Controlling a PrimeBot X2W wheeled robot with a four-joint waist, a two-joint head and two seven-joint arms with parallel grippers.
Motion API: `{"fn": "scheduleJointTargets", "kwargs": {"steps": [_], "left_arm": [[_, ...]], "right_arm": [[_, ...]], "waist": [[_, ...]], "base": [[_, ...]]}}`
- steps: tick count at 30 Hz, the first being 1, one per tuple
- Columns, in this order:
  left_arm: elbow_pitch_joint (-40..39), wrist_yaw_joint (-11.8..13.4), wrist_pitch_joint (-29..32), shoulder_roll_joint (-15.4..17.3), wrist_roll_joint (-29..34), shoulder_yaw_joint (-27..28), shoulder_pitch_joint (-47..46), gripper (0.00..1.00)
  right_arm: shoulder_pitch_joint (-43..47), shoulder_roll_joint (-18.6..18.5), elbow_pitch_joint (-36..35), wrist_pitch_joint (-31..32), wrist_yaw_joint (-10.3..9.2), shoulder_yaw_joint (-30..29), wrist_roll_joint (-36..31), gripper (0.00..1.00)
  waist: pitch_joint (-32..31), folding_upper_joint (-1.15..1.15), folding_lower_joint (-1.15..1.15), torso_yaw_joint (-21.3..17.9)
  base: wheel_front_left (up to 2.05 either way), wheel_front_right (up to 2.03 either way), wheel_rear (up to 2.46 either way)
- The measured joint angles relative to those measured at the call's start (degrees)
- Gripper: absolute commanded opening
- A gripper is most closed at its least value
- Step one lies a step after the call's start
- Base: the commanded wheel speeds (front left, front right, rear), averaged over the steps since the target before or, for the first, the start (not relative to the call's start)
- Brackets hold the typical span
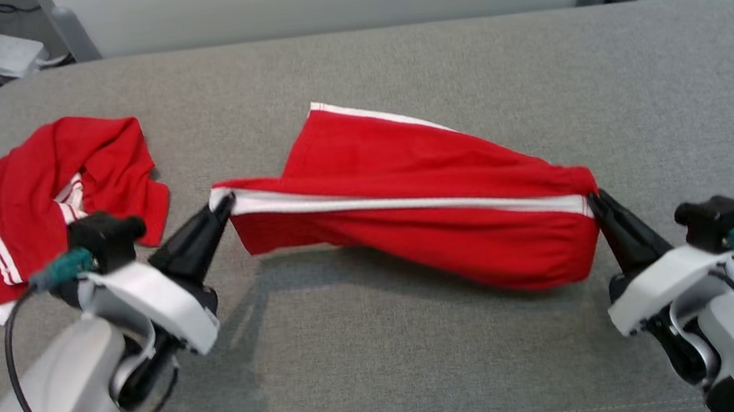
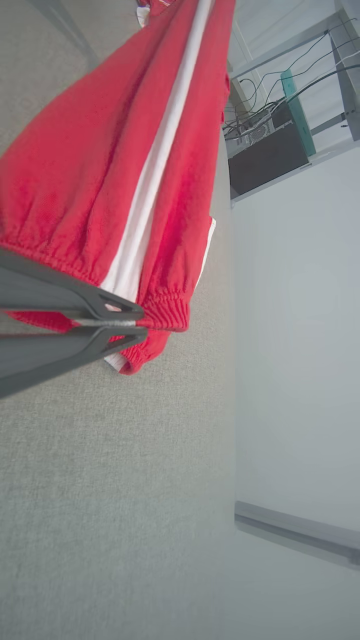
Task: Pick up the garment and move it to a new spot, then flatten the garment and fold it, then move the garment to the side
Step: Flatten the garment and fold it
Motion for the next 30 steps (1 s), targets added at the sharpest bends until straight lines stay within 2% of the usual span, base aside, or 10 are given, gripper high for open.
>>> {"fn": "scheduleJointTargets", "kwargs": {"steps": [4, 8, 13, 19, 25, 30], "left_arm": [[2.15, 0.0, 2.5, 2.37, -3.27, -2.26, -8.78, 0.0], [4.78, -0.01, 5.12, 4.39, -3.82, -6.9, -15.94, 0.0], [8.5, -0.01, 6.24, 5.59, -8.55, -10.05, -21.25, 0.0], [10.24, -0.01, 5.5, 6.69, -11.16, -13.47, -27.25, 0.0], [13.24, -0.01, 3.16, 7.83, -13.35, -16.8, -31.88, 0.0], [14.74, -0.01, 2.71, 9.05, -14.29, -18.51, -33.72, 0.0]], "right_arm": [[-5.56, 2.09, 0.62, -0.01, 0.01, -1.47, -1.47, 0.0], [-10.4, 3.88, 2.32, -0.01, 0.0, -2.58, -2.44, 0.0], [-14.23, 7.08, 4.21, -0.01, 0.01, -4.13, -3.04, 0.0], [-17.09, 9.35, 4.38, -0.01, 0.01, -6.12, -3.64, 0.0], [-17.4, 11.87, 4.05, -0.01, 0.0, -3.57, -0.87, 0.0], [-17.4, 12.36, 3.02, -0.01, 0.0, -1.88, 0.92, 0.0]], "waist": [[3.87, 0.0, 0.0, -1.06], [7.66, 0.0, 0.0, -2.57], [11.68, 0.0, 0.0, -5.06], [15.87, 0.0, 0.0, -8.18], [18.93, 0.0, 0.0, -11.92], [19.98, 0.0, 0.0, -13.97]], "base": [[0.0, 0.0, 0.0], [0.0, 0.0, 0.0], [0.0, 0.0, 0.0], [0.0, 0.0, 0.0], [0.0, 0.0, 0.0], [0.0, 0.0, 0.0]]}}
